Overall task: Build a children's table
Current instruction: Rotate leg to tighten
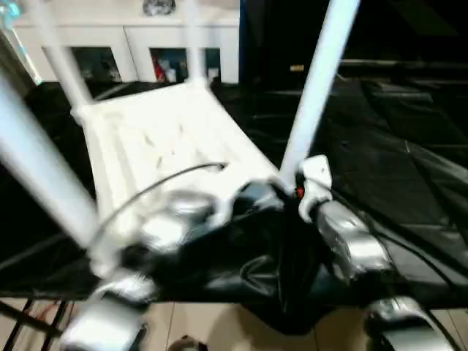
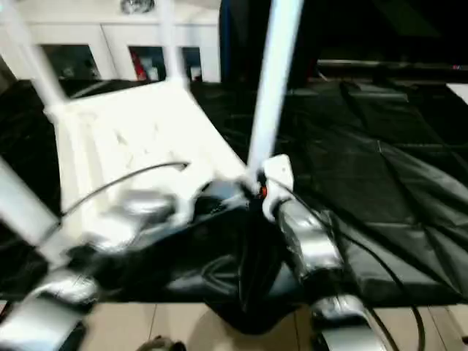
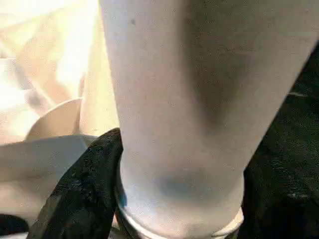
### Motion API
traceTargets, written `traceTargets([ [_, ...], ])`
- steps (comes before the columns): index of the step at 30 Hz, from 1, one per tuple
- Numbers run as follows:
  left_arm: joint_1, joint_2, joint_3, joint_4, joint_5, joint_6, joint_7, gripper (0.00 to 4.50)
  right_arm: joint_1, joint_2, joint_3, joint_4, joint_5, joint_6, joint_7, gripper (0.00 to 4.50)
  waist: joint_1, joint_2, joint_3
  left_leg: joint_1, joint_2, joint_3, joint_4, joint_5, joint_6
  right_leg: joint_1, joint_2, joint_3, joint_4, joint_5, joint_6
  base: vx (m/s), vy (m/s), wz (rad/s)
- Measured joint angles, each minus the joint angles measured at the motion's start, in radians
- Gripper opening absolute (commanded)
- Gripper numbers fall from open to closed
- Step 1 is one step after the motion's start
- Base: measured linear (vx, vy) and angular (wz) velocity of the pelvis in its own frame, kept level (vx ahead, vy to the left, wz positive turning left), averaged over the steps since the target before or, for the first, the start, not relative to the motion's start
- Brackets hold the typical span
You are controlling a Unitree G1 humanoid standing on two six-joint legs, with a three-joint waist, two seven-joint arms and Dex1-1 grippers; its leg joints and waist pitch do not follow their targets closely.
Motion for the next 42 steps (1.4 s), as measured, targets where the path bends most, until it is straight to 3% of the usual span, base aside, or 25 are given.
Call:
traceTargets([
  [2,-0.022,-0.022,0.000,0.052,0.010,-0.039,0.016,0.00,-0.016,0.001,-0.011,0.032,-0.005,-0.024,-0.016,2.75,0.010,0.005,-0.003,0.000,-0.001,0.000,-0.001,0.000,0.000,0.000,0.000,0.000,-0.002,0.000,0.000,0.000,0.000,0.00],
  [3,-0.022,-0.024,0.000,0.057,0.014,-0.048,0.016,0.00,-0.015,0.002,-0.014,0.035,-0.005,-0.031,-0.016,3.31,0.013,0.006,-0.004,0.000,-0.001,0.000,-0.002,0.000,0.000,0.000,0.000,0.000,-0.003,0.000,0.000,0.000,0.000,0.00],
  [4,-0.023,-0.026,0.000,0.062,0.019,-0.059,0.016,0.00,-0.015,0.002,-0.016,0.038,-0.005,-0.037,-0.015,3.44,0.016,0.007,-0.004,0.000,0.000,0.000,-0.002,0.000,0.000,0.000,0.000,0.000,-0.002,0.000,0.001,0.000,0.000,0.00],
  [10,-0.023,-0.008,0.010,0.071,0.019,-0.087,-0.032,0.00,0.000,-0.011,-0.014,0.022,-0.004,-0.056,0.069,3.89,0.017,0.009,-0.004,0.000,0.000,-0.001,-0.003,0.000,0.000,-0.001,0.000,-0.001,-0.002,0.001,0.002,0.000,0.000,0.00],
  [18,0.026,0.127,0.009,0.030,-0.002,-0.185,-0.268,0.00,0.099,-0.185,0.103,-0.160,0.006,-0.044,0.438,3.89,0.023,0.010,-0.003,-0.002,0.002,-0.001,-0.006,0.000,0.000,-0.003,0.002,-0.003,-0.003,-0.001,0.004,0.000,0.000,0.00],
  [26,0.090,0.269,-0.008,-0.064,-0.047,-0.215,-0.550,0.00,0.158,-0.349,0.181,-0.346,0.081,0.030,0.774,3.89,0.034,0.006,0.001,-0.006,0.003,0.000,-0.006,-0.001,0.002,-0.005,0.002,-0.003,-0.005,-0.001,0.004,0.000,0.000,0.00],
  [30,0.098,0.298,-0.015,-0.077,-0.056,-0.221,-0.604,0.00,0.159,-0.355,0.194,-0.364,0.083,0.028,0.827,3.89,0.047,0.006,0.001,-0.006,0.003,0.000,-0.005,-0.001,0.002,-0.005,0.002,-0.003,-0.005,-0.001,0.004,0.000,0.000,0.00],
  [35,0.101,0.316,-0.015,-0.091,-0.058,-0.223,-0.639,0.00,0.159,-0.355,0.200,-0.374,0.089,0.036,0.856,3.89,0.050,0.003,0.002,-0.006,0.003,0.000,-0.005,-0.001,0.002,-0.005,0.002,-0.003,-0.005,-0.001,0.004,0.000,0.000,0.00],
  [42,0.112,0.320,-0.015,-0.109,-0.058,-0.219,-0.646,0.00,0.159,-0.348,0.200,-0.371,0.091,0.052,0.856,3.25,0.051,0.003,0.003,-0.006,0.003,0.000,-0.005,-0.001,0.002,-0.005,0.002,-0.003,-0.005,-0.001,0.004,0.000,0.000,0.00],
])
